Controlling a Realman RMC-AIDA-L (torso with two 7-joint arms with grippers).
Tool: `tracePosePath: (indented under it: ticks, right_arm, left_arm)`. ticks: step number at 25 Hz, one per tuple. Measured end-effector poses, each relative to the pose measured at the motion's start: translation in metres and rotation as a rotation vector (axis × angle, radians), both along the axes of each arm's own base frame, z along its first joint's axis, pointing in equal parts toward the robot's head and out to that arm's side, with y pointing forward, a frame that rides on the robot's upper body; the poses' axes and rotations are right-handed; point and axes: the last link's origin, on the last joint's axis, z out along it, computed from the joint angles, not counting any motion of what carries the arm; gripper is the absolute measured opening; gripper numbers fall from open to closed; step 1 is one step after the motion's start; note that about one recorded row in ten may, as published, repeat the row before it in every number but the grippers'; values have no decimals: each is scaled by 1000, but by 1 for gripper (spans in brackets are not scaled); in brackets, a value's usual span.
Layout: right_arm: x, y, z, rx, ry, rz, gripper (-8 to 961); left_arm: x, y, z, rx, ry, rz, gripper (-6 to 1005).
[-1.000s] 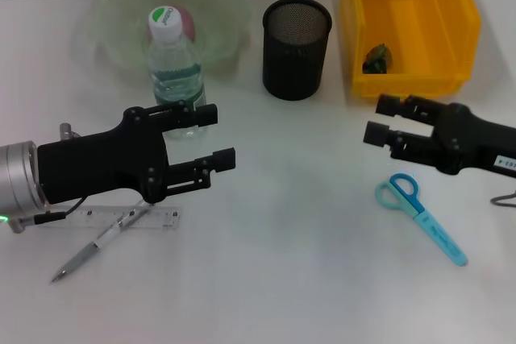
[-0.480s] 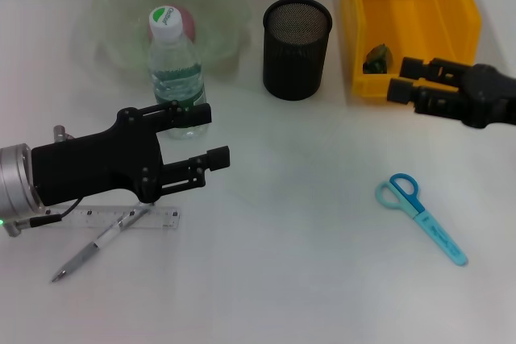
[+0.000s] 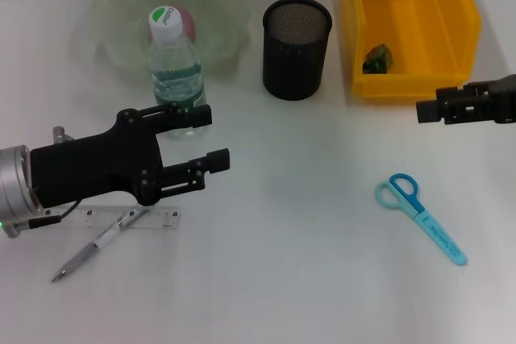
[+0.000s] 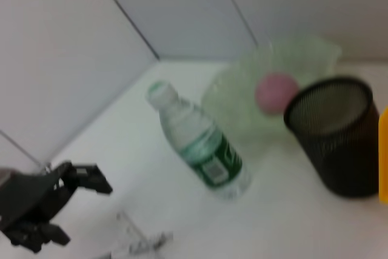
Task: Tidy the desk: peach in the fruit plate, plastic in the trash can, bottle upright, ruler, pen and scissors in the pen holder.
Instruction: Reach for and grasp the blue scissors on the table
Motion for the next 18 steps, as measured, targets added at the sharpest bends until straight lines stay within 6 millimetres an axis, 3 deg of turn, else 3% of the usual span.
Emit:
tracePosePath:
  ticks: [6,18]
  right_arm:
    - [-17,6,16,-146,-175,-162,749]
    - [-23,14,12,-237,-401,-315,749]
  left_arm:
    - [-1,-2,0,-1,0,3,683]
    - [-4,-5,0,16,8,-6,683]
